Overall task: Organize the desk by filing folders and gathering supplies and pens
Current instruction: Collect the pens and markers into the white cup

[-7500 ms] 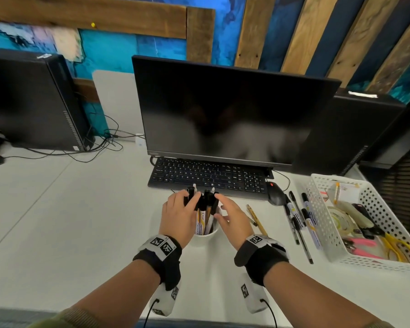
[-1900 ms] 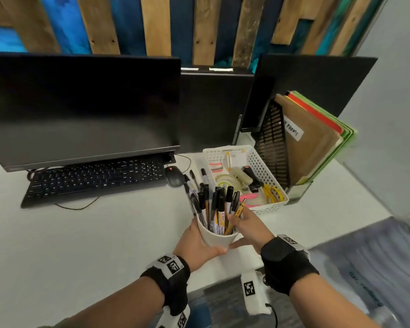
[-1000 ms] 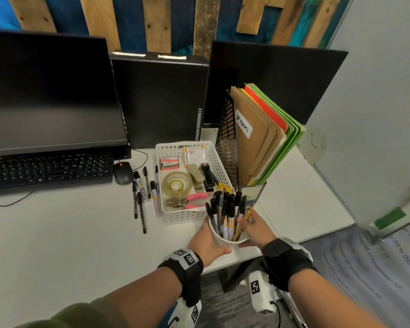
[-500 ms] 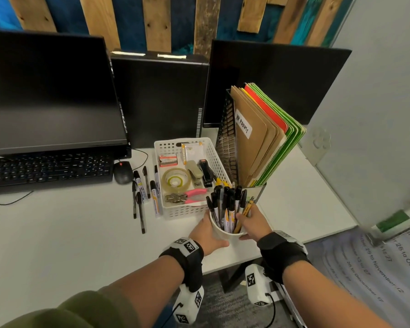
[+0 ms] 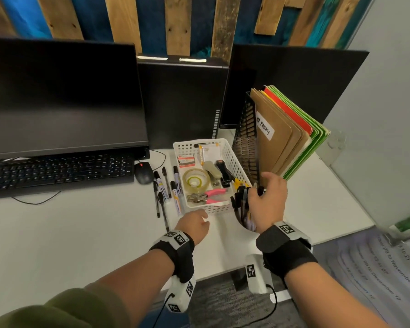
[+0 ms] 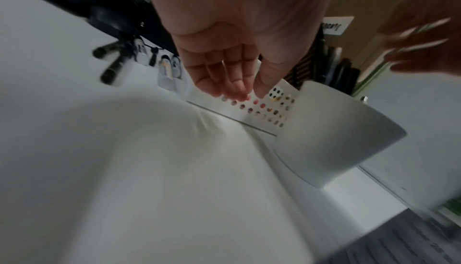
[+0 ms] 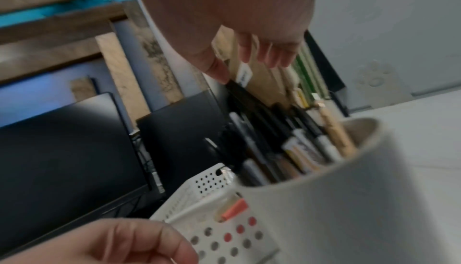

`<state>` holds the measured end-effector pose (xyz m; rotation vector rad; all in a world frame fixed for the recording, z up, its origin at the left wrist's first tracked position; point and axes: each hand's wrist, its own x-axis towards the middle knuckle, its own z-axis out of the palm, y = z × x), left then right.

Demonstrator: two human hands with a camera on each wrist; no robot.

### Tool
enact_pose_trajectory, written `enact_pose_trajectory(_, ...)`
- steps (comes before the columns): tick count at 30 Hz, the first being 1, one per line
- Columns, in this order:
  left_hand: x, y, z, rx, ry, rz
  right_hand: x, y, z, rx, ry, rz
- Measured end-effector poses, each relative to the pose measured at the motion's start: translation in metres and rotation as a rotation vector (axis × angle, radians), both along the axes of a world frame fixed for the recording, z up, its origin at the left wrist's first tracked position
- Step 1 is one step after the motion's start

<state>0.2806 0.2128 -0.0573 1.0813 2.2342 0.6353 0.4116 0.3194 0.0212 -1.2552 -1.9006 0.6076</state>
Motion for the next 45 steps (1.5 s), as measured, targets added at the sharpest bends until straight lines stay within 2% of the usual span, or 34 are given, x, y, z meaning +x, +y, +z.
enact_pose_trajectory(3, -0.023, -0.014, 0.006, 0.027, 0.06, 0.037, -0.028, -0.021, 0.012, -0.002, 0.053, 0.145)
enact_pose_trajectory(6, -0.047, -0.029, 0.009, 0.017, 0.044, 0.115, -0.059, -0.044, 0.011, -0.059, 0.093, 0.272)
enact_pose_trajectory(9, -0.074, -0.04, 0.009, 0.016, 0.007, 0.2, -0.088, -0.064, -0.003, -0.124, 0.026, 0.353)
enact_pose_trajectory(15, -0.127, -0.048, 0.005, -0.017, 0.088, 0.237, -0.132, -0.084, -0.039, -0.249, -0.202, 0.482)
enact_pose_trajectory(22, -0.171, -0.046, -0.009, -0.083, 0.088, 0.258, -0.172, -0.087, -0.076, -0.361, -0.563, 0.427)
enact_pose_trajectory(28, -0.189, -0.031, -0.017, -0.13, 0.061, 0.224, -0.183, -0.082, -0.093, -0.445, -0.754, 0.51)
enact_pose_trajectory(39, -0.186, -0.003, -0.023, -0.293, 0.17, 0.103, -0.172, -0.082, -0.096, -0.5, -0.834, 0.448)
enact_pose_trajectory(45, -0.176, -0.01, -0.017, -0.33, 0.181, 0.156, -0.168, -0.088, -0.094, -0.548, -0.899, 0.332)
